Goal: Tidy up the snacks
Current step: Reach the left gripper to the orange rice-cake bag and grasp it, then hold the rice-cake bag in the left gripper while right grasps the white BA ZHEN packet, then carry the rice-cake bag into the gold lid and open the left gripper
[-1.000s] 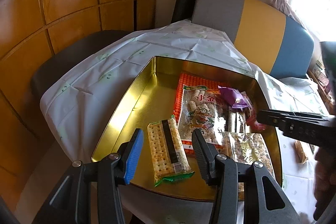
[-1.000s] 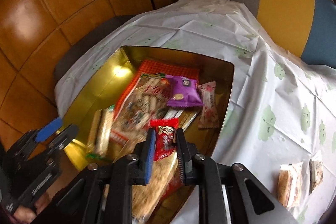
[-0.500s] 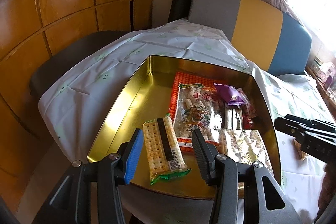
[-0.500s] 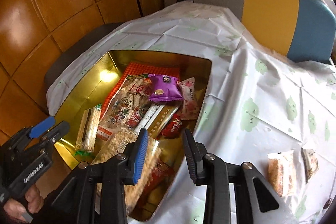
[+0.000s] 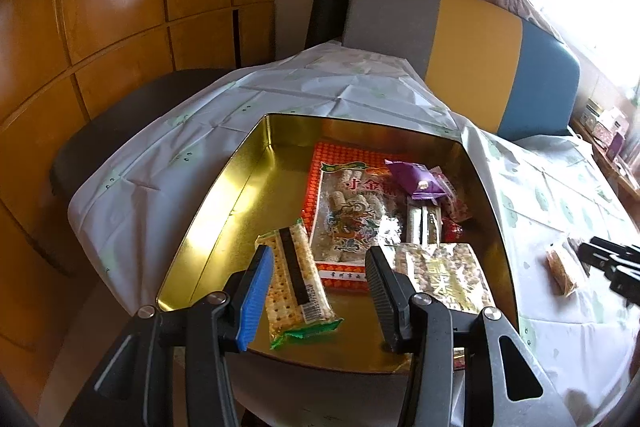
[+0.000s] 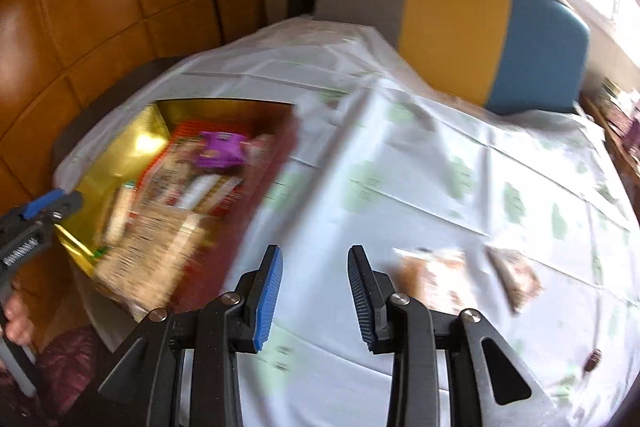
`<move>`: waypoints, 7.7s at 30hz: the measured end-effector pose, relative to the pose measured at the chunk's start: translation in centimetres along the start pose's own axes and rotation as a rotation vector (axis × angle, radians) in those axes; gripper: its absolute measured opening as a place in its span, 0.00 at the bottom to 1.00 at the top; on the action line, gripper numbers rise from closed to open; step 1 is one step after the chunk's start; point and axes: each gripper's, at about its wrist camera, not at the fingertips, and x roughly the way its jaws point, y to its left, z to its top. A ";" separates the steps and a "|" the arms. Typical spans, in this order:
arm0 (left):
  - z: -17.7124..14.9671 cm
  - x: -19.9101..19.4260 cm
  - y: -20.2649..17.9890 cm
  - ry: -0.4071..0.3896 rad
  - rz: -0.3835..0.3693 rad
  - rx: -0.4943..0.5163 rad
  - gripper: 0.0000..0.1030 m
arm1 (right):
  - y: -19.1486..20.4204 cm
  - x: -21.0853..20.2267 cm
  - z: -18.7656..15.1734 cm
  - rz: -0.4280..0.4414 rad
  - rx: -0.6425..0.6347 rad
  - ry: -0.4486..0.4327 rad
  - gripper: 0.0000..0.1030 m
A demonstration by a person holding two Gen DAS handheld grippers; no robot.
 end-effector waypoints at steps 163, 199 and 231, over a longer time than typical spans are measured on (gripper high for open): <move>-6.6 3.4 -23.8 0.153 -0.401 0.446 0.56 | -12.8 5.4 -8.8 -0.047 -0.053 0.362 0.38; 1.0 -0.6 -11.8 0.067 -0.351 0.151 0.56 | -11.1 4.4 -8.8 -0.090 -0.102 0.340 0.37; 0.8 8.5 0.3 0.276 -0.118 -0.154 0.57 | -10.5 4.1 -8.9 -0.107 -0.143 0.333 0.37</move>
